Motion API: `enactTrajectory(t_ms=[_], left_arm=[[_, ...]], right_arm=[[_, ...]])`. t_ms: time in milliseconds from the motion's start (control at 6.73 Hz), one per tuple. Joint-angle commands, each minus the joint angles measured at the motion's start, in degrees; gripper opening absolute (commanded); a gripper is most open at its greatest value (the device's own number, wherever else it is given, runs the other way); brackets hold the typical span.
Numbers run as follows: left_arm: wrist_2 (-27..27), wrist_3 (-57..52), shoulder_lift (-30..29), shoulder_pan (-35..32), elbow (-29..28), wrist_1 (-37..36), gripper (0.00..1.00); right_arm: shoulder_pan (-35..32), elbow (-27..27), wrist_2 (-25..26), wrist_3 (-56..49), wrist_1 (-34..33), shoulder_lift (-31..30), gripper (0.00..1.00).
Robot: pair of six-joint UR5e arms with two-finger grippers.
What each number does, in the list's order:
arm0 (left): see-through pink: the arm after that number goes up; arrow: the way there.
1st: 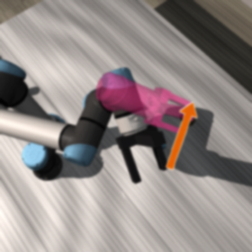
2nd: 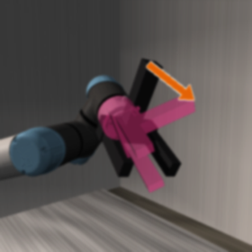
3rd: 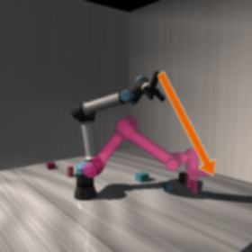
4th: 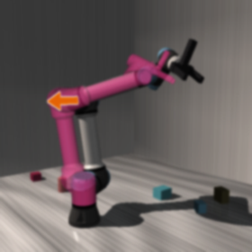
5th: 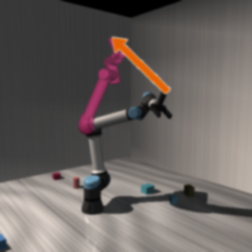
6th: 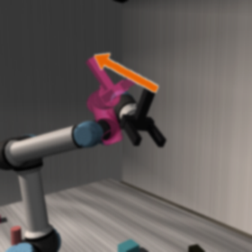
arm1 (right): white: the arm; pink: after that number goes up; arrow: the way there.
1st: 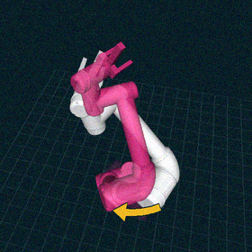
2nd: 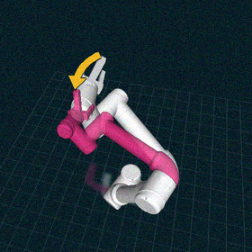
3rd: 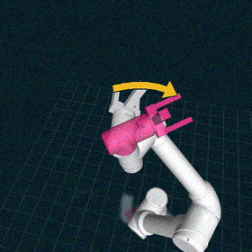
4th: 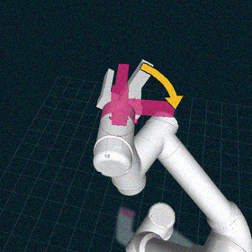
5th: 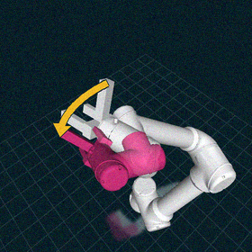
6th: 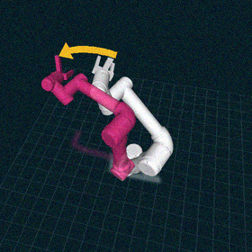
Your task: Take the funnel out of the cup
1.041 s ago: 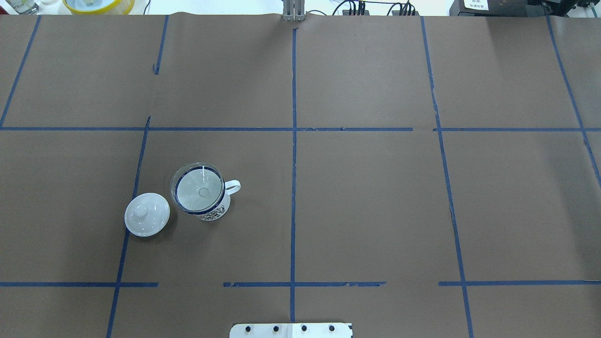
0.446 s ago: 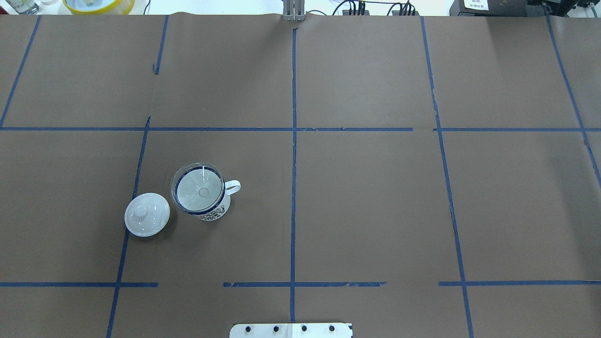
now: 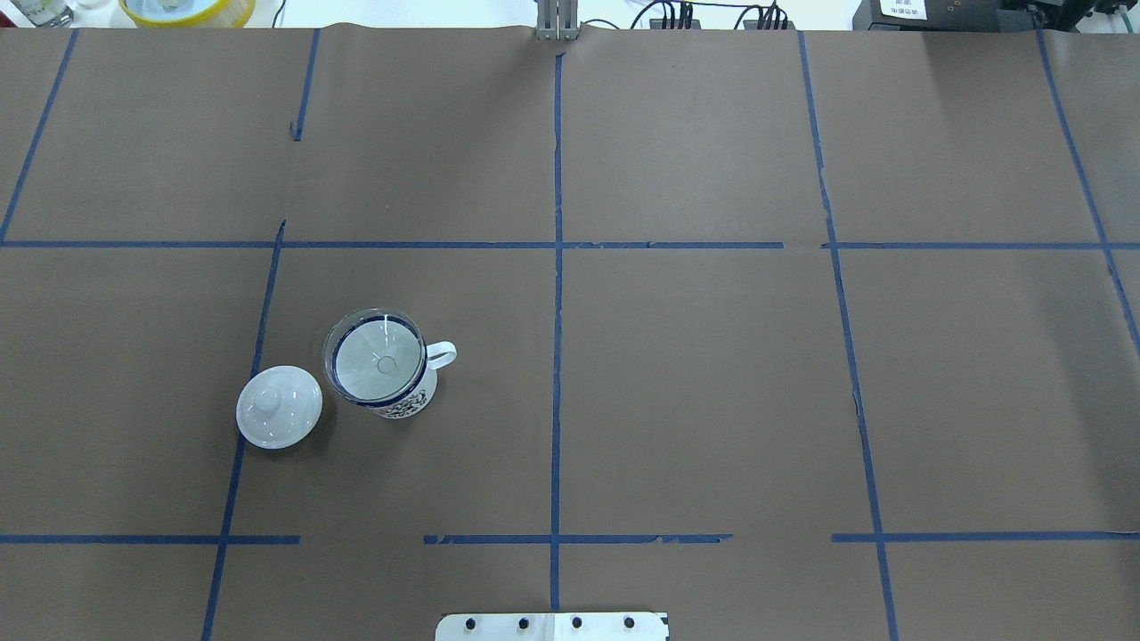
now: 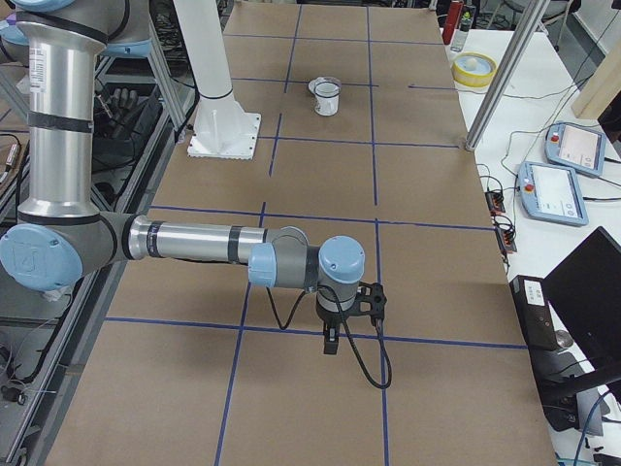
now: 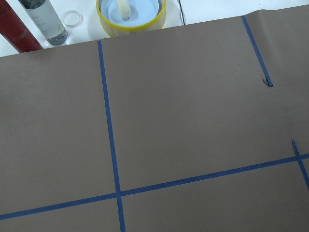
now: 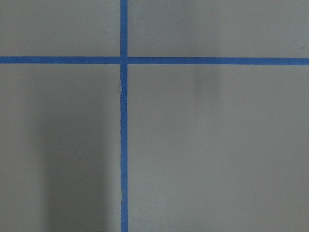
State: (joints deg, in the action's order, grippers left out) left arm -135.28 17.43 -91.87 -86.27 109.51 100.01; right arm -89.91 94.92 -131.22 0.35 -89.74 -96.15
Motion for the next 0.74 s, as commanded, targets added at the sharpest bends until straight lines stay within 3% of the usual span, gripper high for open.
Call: enactTrajectory(t_ms=[0, 297, 446, 595], left_arm=[[5.4, 17.2, -0.7, 10.5, 7.2, 0.0, 1.00], [7.7, 34.7, -8.5, 23.0, 7.4, -0.4, 1.00], [8.4, 43.0, -13.5, 29.2, 7.4, -3.3, 1.00], [13.2, 49.5, -20.0, 35.4, 7.3, -9.5, 1.00]], right_arm=[[0.0, 0.0, 0.0, 0.0, 0.0, 0.0, 1.00], [0.0, 0.0, 0.0, 0.0, 0.0, 0.0, 1.00], [0.0, 0.0, 0.0, 0.0, 0.0, 0.0, 1.00], [0.0, -0.1, 0.0, 0.0, 0.0, 0.0, 1.00]])
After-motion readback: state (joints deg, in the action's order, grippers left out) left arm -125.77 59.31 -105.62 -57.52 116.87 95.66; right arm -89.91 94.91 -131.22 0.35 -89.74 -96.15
